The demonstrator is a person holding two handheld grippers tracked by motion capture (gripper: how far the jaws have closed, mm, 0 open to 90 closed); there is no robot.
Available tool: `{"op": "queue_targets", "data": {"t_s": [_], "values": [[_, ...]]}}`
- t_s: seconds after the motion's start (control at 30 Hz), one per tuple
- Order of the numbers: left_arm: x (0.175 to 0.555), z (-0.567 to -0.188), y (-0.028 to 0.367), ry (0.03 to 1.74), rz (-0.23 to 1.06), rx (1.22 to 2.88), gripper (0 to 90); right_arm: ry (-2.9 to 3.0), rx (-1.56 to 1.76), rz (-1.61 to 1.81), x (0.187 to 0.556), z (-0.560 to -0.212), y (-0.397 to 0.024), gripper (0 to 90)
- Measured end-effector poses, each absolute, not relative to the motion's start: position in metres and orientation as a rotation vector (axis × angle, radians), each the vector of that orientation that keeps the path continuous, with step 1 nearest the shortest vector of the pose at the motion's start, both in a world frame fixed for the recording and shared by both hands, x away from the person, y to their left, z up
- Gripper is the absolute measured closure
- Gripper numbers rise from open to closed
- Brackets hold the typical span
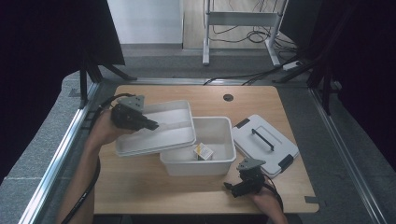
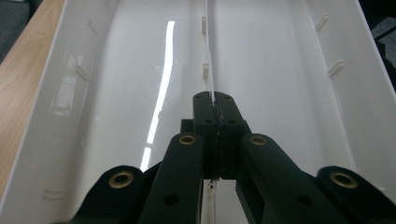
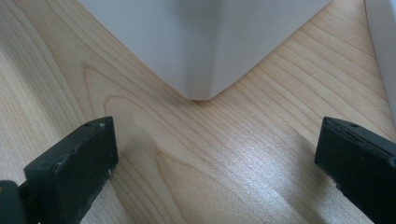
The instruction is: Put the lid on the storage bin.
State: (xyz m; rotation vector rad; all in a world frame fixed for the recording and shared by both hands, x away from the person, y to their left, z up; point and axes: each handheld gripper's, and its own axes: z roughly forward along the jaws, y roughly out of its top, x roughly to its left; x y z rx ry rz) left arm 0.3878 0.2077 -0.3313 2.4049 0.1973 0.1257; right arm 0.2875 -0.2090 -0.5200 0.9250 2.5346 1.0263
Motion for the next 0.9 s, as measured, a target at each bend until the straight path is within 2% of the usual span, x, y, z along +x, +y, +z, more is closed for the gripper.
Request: {"op": "queue_targets", "data": {"t_s": [0.5,0.9], "values": [[0.399,-0.343,0.125,0.069,0.078,2.418,89.2,2.535,0.924,1.026,0.287,-0.52,-0.209,0.0],[0.402,-0.365,0.083,0.018,0.041,2.434,89.2,2.533,0.924,1.026,0.287,-0.52,-0.209,0.0]]}}
